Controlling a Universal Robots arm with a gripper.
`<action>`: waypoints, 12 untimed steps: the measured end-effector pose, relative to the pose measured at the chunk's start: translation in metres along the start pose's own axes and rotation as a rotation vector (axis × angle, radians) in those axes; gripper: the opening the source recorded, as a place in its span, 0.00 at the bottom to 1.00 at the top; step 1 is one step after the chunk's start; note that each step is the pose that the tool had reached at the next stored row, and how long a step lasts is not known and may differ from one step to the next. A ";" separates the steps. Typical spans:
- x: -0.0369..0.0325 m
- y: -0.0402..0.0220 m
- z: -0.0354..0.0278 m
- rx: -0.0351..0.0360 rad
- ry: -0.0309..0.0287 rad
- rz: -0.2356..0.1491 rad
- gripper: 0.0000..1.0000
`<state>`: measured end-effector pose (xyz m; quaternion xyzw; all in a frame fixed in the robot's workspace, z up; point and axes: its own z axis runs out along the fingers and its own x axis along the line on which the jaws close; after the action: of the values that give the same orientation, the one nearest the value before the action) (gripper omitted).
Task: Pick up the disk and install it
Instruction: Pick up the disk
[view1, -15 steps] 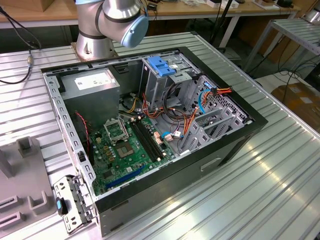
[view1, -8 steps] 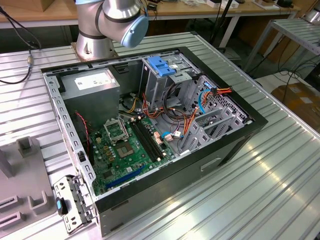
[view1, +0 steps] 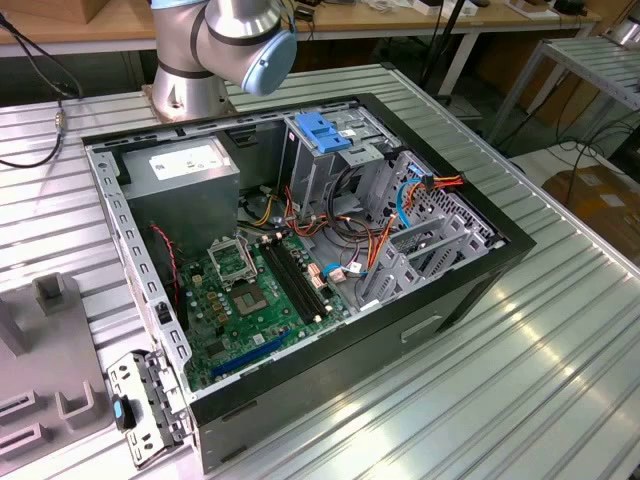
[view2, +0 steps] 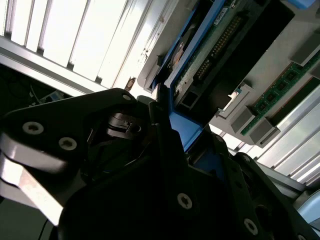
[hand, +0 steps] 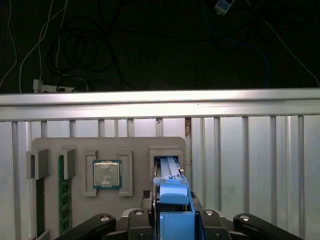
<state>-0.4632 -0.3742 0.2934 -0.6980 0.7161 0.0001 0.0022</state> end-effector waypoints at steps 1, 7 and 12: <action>0.0000 0.0000 0.0000 0.0000 0.0000 0.000 0.37; 0.0000 0.0000 -0.0034 0.0001 -0.0001 0.000 0.37; 0.0000 0.0000 -0.0081 0.0000 0.0000 0.000 0.37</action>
<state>-0.4632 -0.3742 0.3015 -0.6980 0.7161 0.0001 0.0022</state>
